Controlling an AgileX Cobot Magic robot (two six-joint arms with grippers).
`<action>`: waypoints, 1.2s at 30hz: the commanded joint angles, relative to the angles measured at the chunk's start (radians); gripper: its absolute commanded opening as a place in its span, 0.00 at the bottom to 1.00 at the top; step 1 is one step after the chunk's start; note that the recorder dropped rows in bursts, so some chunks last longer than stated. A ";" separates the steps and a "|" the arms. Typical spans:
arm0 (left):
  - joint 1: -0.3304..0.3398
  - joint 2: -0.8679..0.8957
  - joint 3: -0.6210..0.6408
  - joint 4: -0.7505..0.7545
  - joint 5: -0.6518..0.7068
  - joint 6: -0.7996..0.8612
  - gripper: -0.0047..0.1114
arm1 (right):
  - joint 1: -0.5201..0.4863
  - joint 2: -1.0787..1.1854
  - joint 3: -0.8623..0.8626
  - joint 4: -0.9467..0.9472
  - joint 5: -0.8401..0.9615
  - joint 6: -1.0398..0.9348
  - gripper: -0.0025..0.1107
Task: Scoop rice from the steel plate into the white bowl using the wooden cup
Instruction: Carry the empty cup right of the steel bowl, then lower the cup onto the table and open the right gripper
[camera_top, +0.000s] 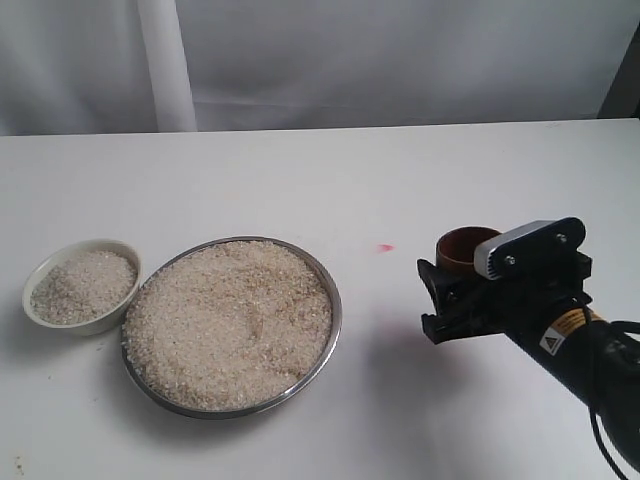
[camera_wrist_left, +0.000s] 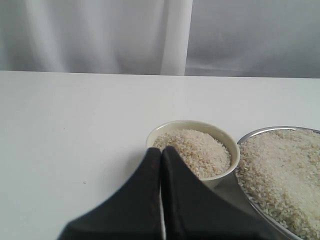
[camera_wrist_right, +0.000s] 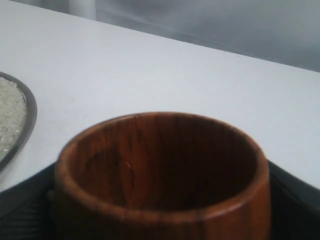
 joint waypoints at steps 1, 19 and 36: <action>-0.003 -0.002 -0.008 -0.005 -0.010 -0.002 0.04 | -0.007 0.000 -0.006 -0.028 -0.007 0.032 0.02; -0.003 -0.002 -0.008 -0.005 -0.010 -0.002 0.04 | -0.007 0.192 -0.091 -0.126 -0.110 0.068 0.02; -0.003 -0.002 -0.008 -0.005 -0.010 -0.002 0.04 | -0.007 0.198 -0.091 -0.142 -0.008 0.068 0.02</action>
